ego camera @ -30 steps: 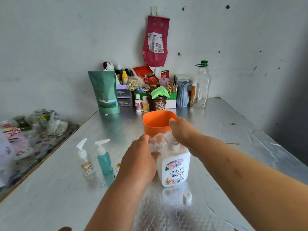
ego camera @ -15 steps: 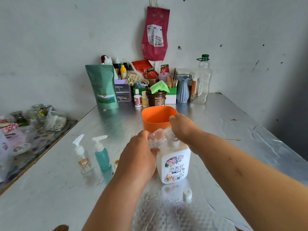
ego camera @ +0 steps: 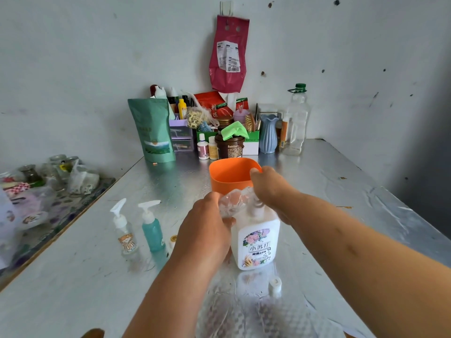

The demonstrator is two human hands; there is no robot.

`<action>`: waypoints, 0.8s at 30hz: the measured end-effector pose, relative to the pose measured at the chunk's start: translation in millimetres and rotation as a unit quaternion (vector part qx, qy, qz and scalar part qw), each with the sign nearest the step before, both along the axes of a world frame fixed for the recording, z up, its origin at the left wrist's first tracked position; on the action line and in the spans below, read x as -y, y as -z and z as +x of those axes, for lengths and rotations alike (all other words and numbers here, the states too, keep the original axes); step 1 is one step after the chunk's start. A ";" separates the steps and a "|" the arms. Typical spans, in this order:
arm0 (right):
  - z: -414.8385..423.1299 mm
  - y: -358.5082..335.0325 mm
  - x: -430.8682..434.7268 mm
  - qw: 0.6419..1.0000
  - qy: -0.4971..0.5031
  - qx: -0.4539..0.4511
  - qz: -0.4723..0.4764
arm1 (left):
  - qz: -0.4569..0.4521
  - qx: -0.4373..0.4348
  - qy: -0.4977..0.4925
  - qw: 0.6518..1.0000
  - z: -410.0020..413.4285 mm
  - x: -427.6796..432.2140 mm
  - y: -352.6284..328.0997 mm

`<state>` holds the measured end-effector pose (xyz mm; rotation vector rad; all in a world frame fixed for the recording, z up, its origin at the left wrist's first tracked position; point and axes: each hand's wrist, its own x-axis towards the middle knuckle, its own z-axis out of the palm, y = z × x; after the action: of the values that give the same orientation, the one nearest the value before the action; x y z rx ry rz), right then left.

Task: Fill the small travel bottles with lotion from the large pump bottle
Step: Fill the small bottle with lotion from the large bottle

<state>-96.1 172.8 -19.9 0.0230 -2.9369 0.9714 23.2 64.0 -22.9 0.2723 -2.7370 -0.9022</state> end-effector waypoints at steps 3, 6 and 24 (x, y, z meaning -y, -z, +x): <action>5.3 -4.1 1.4 0.999 0.018 0.033 -0.029 | -0.004 0.002 -0.001 1.000 -0.6 -0.4 -1.5; 9.4 -6.2 0.7 0.985 0.046 0.071 -0.149 | -0.009 0.003 -0.001 1.000 -1.5 0.4 -0.9; 14.5 -1.9 -0.4 0.992 0.004 0.046 -0.113 | -0.013 0.012 0.005 1.000 -4.3 2.1 3.8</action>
<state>-81.7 173.2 -18.0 -0.0436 -2.8840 1.3327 18.9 61.9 -26.7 0.2673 -2.7724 -0.8716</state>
